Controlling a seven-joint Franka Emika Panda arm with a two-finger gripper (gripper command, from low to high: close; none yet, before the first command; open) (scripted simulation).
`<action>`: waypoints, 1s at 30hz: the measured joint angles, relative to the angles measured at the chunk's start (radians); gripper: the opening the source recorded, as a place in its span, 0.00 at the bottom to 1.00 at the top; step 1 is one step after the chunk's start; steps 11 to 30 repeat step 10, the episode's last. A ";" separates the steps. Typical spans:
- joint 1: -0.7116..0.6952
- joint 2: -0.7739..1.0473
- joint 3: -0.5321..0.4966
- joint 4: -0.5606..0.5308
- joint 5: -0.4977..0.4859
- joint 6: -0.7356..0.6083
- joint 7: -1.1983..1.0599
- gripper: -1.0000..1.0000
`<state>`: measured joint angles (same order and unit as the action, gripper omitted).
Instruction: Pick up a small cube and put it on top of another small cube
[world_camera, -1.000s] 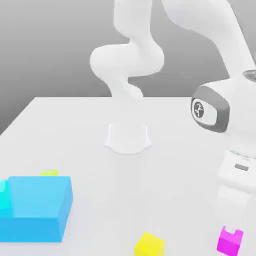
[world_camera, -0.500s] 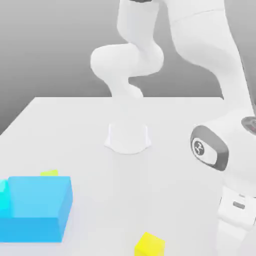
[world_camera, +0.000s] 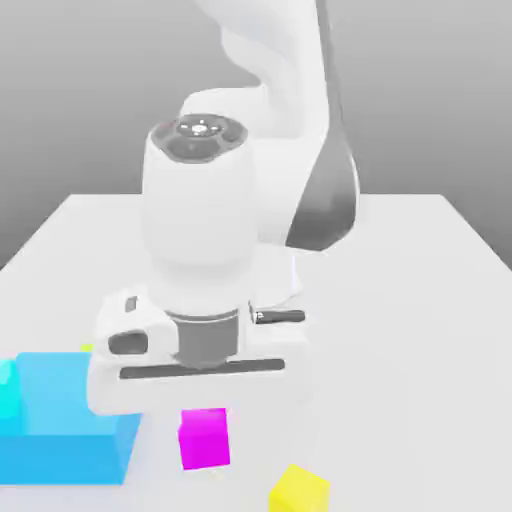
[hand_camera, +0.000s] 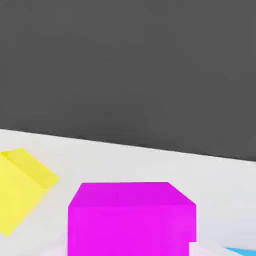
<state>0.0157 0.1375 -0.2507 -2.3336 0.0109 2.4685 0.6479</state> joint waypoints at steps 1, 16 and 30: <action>-0.031 -0.018 -0.026 -0.004 0.004 -0.013 0.027 0.00; -0.239 0.036 -0.151 0.006 0.105 0.016 0.148 1.00; -0.239 0.036 -0.151 0.006 0.105 0.016 0.148 1.00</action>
